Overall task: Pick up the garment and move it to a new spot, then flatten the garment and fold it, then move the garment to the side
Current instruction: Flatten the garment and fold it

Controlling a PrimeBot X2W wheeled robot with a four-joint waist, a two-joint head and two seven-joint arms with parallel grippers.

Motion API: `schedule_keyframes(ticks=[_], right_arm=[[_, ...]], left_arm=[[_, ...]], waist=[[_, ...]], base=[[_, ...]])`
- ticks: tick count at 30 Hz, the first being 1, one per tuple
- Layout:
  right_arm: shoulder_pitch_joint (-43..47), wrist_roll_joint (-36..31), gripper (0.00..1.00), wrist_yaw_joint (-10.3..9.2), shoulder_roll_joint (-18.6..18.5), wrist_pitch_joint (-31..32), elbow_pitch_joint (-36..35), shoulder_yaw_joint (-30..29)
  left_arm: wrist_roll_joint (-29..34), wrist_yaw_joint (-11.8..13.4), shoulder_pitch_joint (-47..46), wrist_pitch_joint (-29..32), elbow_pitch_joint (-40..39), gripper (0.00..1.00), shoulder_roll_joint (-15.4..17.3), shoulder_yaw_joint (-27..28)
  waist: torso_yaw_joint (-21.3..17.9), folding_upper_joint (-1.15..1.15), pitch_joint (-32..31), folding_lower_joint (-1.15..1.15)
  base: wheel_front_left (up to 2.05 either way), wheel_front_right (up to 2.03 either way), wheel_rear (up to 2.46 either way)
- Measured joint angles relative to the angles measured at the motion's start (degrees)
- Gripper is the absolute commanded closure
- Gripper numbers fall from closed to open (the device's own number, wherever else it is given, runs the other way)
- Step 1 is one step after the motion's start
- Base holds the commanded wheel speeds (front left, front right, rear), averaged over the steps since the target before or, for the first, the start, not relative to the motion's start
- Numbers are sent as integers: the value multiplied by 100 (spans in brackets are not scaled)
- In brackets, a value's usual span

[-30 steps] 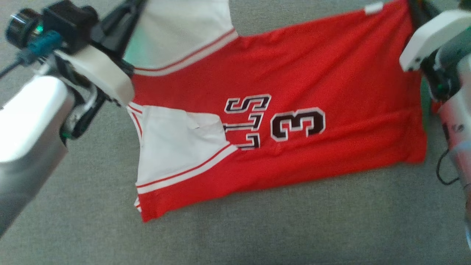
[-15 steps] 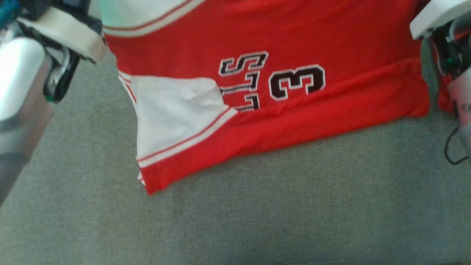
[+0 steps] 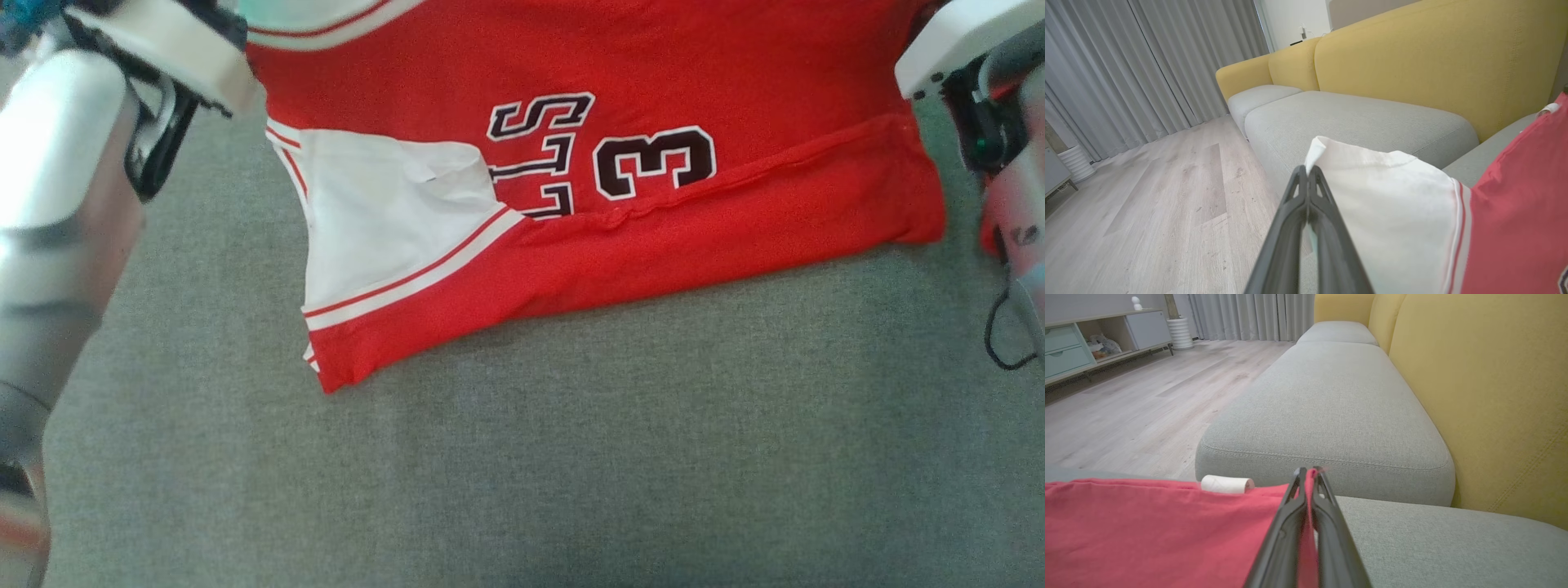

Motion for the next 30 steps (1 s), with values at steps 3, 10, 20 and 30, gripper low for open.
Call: schedule_keyframes(ticks=[3,10,20,30], right_arm=[[62,165,100,0,-62,-9,45,191],[829,767,100,0,-414,390,-30,856],[1544,1544,100,0,-1057,1170,-497,1785],[1764,2242,100,0,-1451,2026,-876,2406]], left_arm=[[-2,-48,238,-15,-70,100,55,-71],[-353,-149,1292,424,-787,100,366,-458],[-944,-145,2295,1815,-2499,100,1254,-946],[-1304,115,2825,2837,-3522,100,1742,-1257]], waist=[[14,0,-156,0],[62,0,-598,-1],[168,0,-1053,-2],[136,0,-1221,-1]], base=[[0,0,0],[0,0,0],[0,0,0],[0,0,0]])
